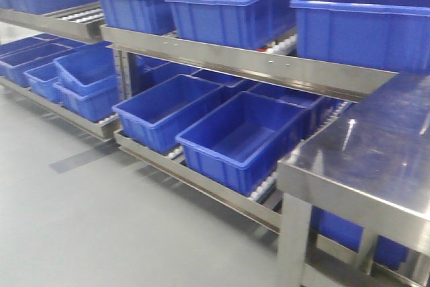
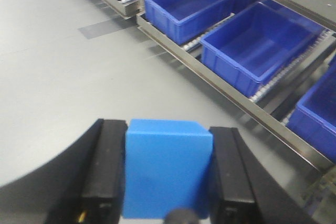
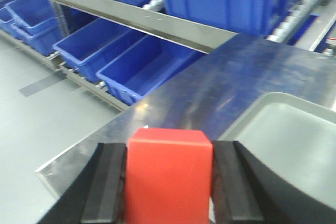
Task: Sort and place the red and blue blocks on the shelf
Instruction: 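Turn the base away from the table holding both cubes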
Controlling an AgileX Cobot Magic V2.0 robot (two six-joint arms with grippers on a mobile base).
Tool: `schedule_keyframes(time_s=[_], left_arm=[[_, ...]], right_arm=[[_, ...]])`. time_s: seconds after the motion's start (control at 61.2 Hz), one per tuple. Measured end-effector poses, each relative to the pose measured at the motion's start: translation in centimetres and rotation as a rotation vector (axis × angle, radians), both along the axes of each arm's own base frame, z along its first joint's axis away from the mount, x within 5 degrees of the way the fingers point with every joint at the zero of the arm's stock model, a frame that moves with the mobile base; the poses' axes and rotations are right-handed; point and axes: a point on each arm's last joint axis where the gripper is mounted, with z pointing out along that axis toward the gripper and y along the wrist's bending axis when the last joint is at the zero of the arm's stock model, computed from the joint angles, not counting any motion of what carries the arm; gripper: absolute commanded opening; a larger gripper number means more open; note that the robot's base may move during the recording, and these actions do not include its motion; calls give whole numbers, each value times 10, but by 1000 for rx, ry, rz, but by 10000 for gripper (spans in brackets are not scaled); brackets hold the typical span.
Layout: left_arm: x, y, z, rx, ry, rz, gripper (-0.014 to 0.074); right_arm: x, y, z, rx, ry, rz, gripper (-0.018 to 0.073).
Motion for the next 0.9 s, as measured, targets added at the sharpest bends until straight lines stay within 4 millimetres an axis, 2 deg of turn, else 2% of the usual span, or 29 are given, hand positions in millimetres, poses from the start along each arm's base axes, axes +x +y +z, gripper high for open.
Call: schedule_keyframes(time_s=[0.898], left_arm=[[0,0,0,0,0,0,122]], right_arm=[[0,0,0,0,0,0,49]])
